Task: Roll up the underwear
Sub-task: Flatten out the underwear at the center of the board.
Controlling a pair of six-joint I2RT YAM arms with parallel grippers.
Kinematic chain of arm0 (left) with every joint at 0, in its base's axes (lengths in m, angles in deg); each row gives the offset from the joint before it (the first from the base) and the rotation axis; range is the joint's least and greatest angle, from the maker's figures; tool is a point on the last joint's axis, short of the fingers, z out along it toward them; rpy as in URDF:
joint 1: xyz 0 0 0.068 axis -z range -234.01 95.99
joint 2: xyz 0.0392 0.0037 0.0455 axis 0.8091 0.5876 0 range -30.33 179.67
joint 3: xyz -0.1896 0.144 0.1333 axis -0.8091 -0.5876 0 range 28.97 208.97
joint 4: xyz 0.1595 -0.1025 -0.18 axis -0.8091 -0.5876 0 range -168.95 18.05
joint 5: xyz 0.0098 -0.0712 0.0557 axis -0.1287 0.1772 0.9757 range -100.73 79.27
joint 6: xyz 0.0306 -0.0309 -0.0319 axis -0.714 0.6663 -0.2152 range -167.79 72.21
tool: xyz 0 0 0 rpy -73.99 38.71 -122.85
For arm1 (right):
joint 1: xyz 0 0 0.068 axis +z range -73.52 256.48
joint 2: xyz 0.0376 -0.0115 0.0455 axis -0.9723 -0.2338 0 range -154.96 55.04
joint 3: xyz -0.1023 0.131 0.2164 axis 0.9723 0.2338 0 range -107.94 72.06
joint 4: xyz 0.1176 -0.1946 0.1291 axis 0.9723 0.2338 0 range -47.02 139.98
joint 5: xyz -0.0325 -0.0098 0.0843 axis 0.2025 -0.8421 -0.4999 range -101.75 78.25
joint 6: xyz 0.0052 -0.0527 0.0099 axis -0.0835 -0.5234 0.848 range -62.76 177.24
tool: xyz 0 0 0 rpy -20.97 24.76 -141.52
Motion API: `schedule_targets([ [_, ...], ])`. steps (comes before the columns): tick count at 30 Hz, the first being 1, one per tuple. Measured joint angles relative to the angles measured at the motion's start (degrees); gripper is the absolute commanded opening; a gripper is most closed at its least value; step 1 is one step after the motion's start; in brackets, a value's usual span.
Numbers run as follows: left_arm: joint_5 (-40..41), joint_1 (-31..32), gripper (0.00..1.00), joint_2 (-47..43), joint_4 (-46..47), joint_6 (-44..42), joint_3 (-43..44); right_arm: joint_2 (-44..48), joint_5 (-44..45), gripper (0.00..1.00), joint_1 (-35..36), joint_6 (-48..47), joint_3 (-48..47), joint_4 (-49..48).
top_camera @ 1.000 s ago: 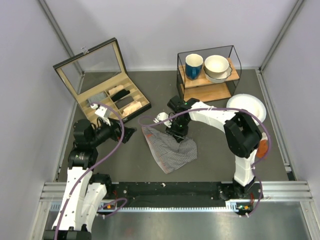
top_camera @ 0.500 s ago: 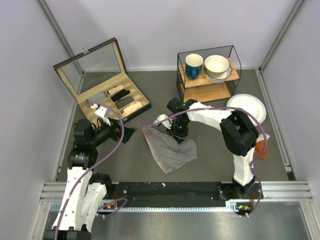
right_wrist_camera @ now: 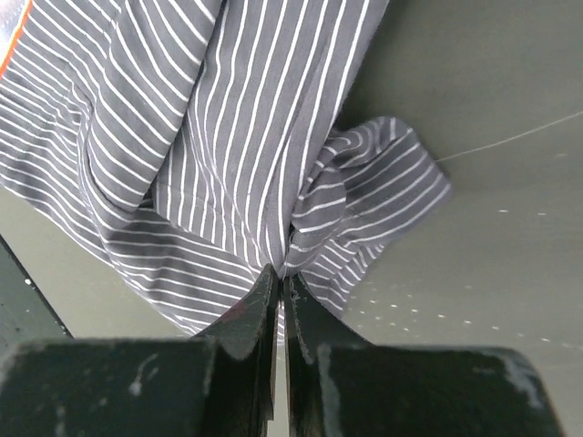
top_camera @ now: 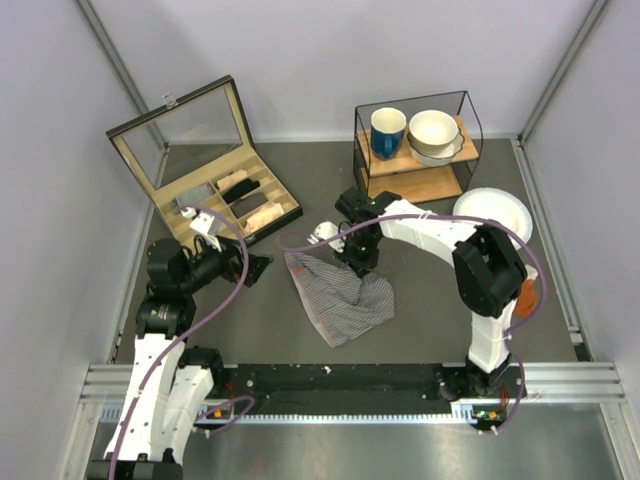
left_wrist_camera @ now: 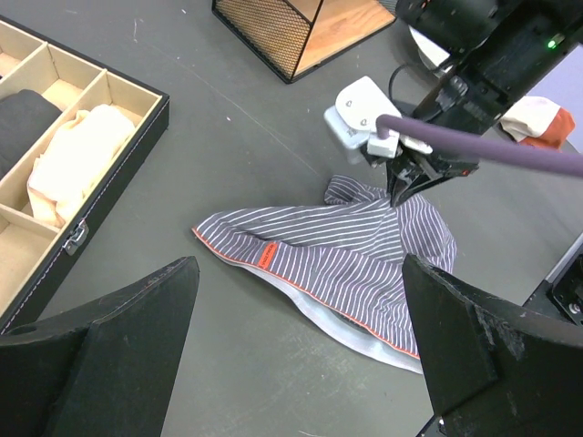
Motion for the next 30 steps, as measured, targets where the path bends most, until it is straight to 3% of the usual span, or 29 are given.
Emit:
schedule_targets([
  [15, -0.2, -0.1, 0.99, 0.0, 0.0, 0.0, 0.0, -2.3, 8.3, 0.0, 0.0, -3.0, -15.2, 4.4],
  [25, -0.3, -0.1, 0.99, -0.8, 0.0, 0.0, 0.0, -15.2, 19.4, 0.01, 0.0, -4.0, -31.8, 4.2],
  [29, -0.4, -0.1, 0.99, -0.8, 0.0, 0.0, 0.0, -21.1, 27.4, 0.11, 0.0, -3.9, -36.7, 1.1],
  [30, -0.4, -0.1, 0.99, -0.8, 0.0, 0.0, 0.0, -22.0, 29.0, 0.19, 0.0, -3.8, -37.3, 0.1],
])
